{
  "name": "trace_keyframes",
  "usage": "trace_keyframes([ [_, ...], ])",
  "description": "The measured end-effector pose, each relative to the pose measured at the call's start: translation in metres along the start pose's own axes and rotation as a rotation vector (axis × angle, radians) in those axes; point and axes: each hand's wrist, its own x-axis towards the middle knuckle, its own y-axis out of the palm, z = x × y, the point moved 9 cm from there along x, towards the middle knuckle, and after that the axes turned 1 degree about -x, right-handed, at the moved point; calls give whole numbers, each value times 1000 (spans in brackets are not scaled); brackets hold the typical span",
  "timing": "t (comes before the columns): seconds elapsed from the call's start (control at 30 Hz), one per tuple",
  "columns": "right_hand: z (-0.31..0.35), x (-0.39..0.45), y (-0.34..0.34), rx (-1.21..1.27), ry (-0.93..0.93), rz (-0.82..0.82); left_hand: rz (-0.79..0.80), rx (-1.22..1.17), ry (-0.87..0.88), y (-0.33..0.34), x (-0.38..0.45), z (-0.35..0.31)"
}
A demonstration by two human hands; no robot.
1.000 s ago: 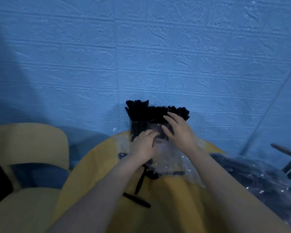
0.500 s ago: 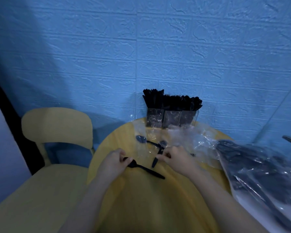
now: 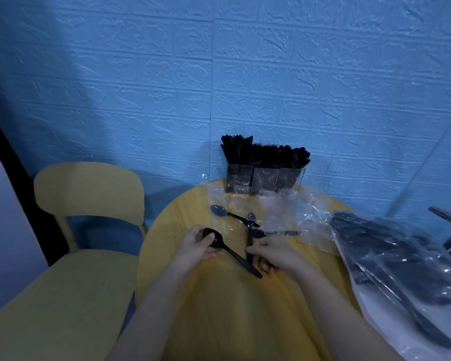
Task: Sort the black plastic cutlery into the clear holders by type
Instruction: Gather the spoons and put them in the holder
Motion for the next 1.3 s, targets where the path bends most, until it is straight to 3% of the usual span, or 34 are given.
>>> trace_keyframes([
  [0.2, 10, -23, 18, -110, -127, 235, 67, -323, -117, 29, 0, 23],
  [0.3, 18, -23, 30, -236, -191, 256, 147, -480, -106, 43, -3, 21],
  [0.4, 26, -21, 34, -373, -233, 277, 96, -542, -84, 40, 0, 21],
  [0.47, 34, -12, 23, -435, -269, 177, 57, -601, -79, 36, 4, 21],
  [0.63, 65, 24, -18, -595, -337, -313, 28, -609, -83, 27, 8, 21],
  [0.73, 81, 44, -13, -893, -395, -388, 29, -610, -87, 24, 7, 23],
  [0.87, 75, 66, -9, -1133, -289, -365, 17, -635, -77, 22, 6, 23],
  [1.0, 72, 63, -12, -1086, -249, -370, 40, -643, -94, 25, 7, 25],
  [1.17, 59, 45, -25, -739, -148, -324, 53, -704, -129, 27, 8, 28],
  [1.3, 54, 23, -45, -617, -81, -298, 45, -769, -137, 29, 8, 27],
])
